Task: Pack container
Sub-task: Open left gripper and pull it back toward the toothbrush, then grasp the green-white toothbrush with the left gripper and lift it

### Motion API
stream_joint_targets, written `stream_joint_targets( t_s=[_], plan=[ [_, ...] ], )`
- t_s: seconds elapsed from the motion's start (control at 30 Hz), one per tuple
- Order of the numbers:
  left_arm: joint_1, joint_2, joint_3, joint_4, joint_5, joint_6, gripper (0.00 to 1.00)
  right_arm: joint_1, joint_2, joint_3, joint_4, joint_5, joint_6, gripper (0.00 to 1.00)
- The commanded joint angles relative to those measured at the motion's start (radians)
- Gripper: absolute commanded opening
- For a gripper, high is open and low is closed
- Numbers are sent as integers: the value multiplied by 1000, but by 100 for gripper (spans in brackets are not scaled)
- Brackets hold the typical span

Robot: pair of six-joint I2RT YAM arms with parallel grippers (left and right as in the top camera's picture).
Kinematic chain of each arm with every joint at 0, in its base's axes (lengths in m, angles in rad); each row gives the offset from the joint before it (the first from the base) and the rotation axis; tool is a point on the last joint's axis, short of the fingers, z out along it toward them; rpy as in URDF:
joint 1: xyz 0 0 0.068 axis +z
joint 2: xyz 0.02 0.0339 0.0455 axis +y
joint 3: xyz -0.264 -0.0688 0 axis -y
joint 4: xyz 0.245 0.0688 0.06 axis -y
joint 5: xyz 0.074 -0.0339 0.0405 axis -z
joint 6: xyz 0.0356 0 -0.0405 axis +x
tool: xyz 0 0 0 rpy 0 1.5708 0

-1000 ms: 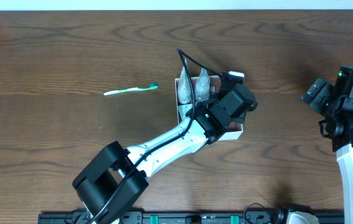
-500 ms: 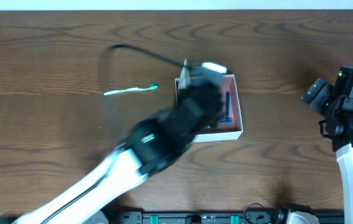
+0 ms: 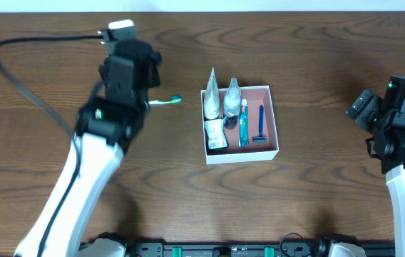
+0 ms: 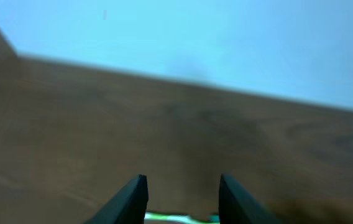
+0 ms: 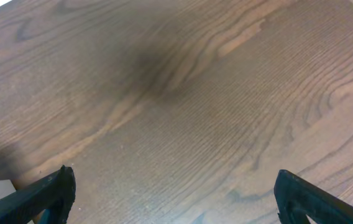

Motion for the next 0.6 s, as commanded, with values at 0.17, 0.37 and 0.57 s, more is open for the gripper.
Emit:
stream_joint_targets(
  t_s=[0.17,0.37,0.57],
  plan=[
    [120,278,3,7,282,69,65,-8,-1,2,-1,14,2,99],
    [119,422,3,55,282,399,87,-8,-1,2,-1,14,2,99],
    [122,515,3,55,282,730,87,-8,-1,2,-2,14,2,99]
  ],
)
